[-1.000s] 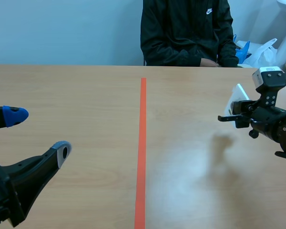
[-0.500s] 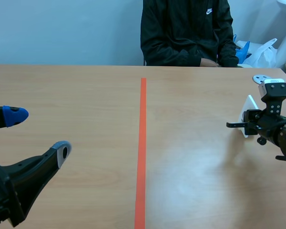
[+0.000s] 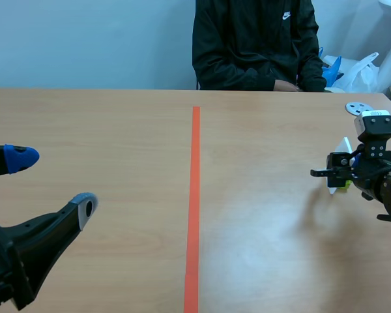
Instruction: Sort the leaf by its shape. The table is split by an orange tape line. A compound leaf with several leaflets goes to the left side, a simple leaf with one blade goes to the right side. Return to the home posture when a red brick is placed on the table.
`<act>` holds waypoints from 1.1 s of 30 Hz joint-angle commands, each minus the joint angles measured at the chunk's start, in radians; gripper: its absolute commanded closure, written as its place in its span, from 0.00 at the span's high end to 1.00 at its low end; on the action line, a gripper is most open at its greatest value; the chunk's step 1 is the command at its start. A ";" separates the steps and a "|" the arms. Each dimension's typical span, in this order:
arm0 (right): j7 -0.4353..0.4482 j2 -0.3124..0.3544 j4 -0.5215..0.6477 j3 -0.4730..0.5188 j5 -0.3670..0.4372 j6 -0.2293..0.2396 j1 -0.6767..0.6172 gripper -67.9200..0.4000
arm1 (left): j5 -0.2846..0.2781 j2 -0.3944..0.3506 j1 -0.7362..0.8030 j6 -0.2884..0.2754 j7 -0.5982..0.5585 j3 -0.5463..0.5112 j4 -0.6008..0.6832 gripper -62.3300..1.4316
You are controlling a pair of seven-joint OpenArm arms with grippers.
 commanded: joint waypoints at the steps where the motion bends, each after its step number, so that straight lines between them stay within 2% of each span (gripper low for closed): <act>1: 0.015 0.023 0.037 0.003 0.018 0.009 0.023 0.49 | -0.006 0.002 -0.006 -0.002 -0.014 0.006 0.013 1.00; 4: 0.012 0.054 0.063 0.003 0.029 0.047 0.019 0.57 | -0.006 0.002 -0.006 -0.002 -0.014 0.006 0.013 1.00; 9: 0.001 0.118 0.176 0.004 0.077 0.055 -0.031 0.64 | -0.006 0.002 -0.006 -0.002 -0.014 0.006 0.013 1.00; 13: -0.024 0.163 0.292 0.011 0.125 0.088 -0.092 0.72 | -0.006 0.002 -0.006 -0.002 -0.014 0.006 0.013 1.00; 18: -0.039 0.205 0.448 0.042 0.146 0.137 -0.190 0.74 | -0.006 0.002 -0.006 -0.002 -0.014 0.006 0.013 1.00; 24: -0.102 0.241 0.660 0.089 0.200 0.217 -0.351 0.75 | -0.006 0.002 -0.006 -0.002 -0.014 0.006 0.013 1.00; 28: -0.138 0.243 0.822 0.137 0.225 0.270 -0.481 0.88 | -0.006 0.002 -0.006 -0.002 -0.014 0.006 0.013 1.00; 33: -0.170 0.243 1.016 0.187 0.225 0.286 -0.647 0.88 | -0.006 0.002 -0.006 -0.002 -0.014 0.006 0.013 1.00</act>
